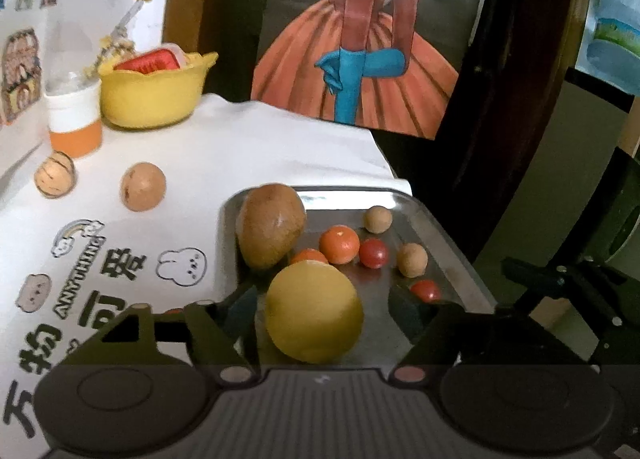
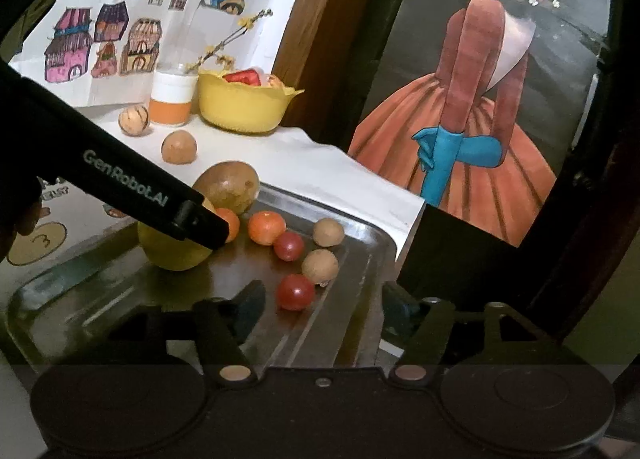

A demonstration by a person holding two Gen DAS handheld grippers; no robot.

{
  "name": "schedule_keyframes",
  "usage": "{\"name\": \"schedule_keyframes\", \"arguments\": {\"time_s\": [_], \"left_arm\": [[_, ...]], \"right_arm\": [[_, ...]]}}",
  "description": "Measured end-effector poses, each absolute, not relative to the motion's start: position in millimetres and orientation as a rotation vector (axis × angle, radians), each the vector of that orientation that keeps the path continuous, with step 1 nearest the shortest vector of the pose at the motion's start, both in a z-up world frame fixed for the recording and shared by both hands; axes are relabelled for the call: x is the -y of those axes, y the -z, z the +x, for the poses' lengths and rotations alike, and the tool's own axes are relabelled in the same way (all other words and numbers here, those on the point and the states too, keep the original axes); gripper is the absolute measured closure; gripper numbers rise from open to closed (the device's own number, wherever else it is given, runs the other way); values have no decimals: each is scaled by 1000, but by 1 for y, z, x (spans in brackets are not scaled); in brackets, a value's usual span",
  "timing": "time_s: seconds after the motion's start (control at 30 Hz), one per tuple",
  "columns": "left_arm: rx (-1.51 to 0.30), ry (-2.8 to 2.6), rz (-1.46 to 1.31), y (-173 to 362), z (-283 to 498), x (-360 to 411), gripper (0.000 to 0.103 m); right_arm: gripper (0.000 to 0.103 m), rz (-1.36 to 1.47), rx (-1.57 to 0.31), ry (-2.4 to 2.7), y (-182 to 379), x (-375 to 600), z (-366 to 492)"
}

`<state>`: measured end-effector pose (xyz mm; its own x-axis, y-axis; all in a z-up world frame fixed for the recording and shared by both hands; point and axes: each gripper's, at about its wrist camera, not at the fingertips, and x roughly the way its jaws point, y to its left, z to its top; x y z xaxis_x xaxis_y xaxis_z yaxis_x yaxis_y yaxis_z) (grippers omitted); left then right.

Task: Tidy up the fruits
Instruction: 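Lower and open left tool onto the tray while right tool releases the tomato there, then withdraw both tools from the tray toward the remaining loose fruits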

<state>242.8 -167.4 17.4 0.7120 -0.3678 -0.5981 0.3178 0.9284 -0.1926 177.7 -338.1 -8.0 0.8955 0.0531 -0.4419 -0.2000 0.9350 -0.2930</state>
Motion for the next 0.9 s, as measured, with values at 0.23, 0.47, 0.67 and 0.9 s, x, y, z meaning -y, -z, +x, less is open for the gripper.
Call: {"name": "schedule_keyframes", "arguments": {"time_s": [0.23, 0.47, 0.67, 0.9], "left_arm": [[-608, 339, -107, -33, 214, 152, 4], [-551, 288, -112, -54, 175, 132, 0], [-523, 249, -98, -63, 143, 110, 0], [-512, 198, -102, -67, 111, 76, 0]], "right_arm": [[12, -340, -416, -129, -5, 337, 148], [1, -346, -378, -143, -26, 325, 110], [1, -280, -366, -149, -40, 316, 76], [1, -239, -385, -165, -48, 305, 41]]}}
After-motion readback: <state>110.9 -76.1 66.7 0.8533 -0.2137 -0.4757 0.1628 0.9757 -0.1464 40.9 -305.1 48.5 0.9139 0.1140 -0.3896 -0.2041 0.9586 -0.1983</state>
